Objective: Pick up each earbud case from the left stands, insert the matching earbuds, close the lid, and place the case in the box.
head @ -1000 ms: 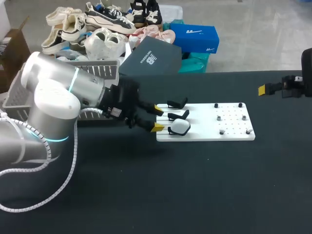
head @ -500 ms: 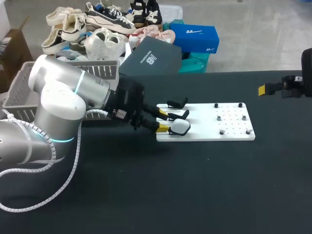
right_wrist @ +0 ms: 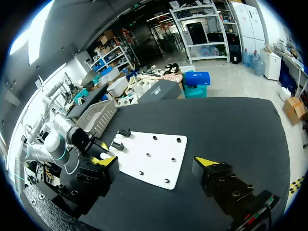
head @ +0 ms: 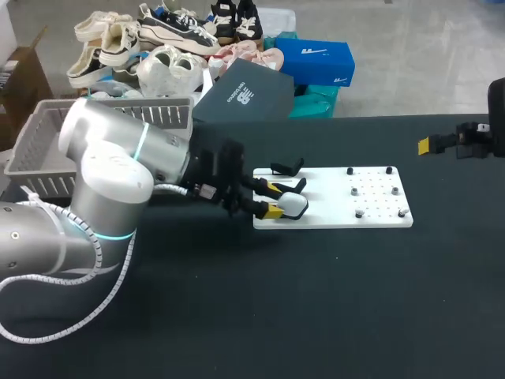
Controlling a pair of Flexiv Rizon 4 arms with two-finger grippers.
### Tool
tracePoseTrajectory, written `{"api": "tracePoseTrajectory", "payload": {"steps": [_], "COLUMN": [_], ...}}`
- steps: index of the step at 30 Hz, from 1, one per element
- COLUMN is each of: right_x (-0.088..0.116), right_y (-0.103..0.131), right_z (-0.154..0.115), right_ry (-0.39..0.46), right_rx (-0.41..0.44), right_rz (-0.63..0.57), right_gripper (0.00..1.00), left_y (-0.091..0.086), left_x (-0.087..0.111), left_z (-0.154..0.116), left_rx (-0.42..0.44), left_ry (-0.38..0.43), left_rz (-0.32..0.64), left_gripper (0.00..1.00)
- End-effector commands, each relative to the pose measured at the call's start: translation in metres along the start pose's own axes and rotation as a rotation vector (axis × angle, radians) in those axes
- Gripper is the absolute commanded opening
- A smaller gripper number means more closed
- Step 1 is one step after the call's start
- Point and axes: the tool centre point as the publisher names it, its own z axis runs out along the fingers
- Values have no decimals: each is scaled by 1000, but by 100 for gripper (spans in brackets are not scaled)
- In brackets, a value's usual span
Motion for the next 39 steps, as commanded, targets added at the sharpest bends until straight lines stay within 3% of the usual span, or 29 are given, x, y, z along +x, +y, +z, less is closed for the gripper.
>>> {"api": "tracePoseTrajectory", "payload": {"steps": [1,39], "right_x": [0,0], "right_y": [-1,-1], "right_z": [0,0], "right_ry": [1,1], "right_rx": [-4,-4], "right_rz": [-1,-1], "right_gripper": [100,100], "left_y": [-2,2], "left_x": [1,3], "left_z": [4,15], "left_rx": [2,27], "left_ry": [-3,-3], "left_rz": [4,-5], "left_gripper": [53,48]}}
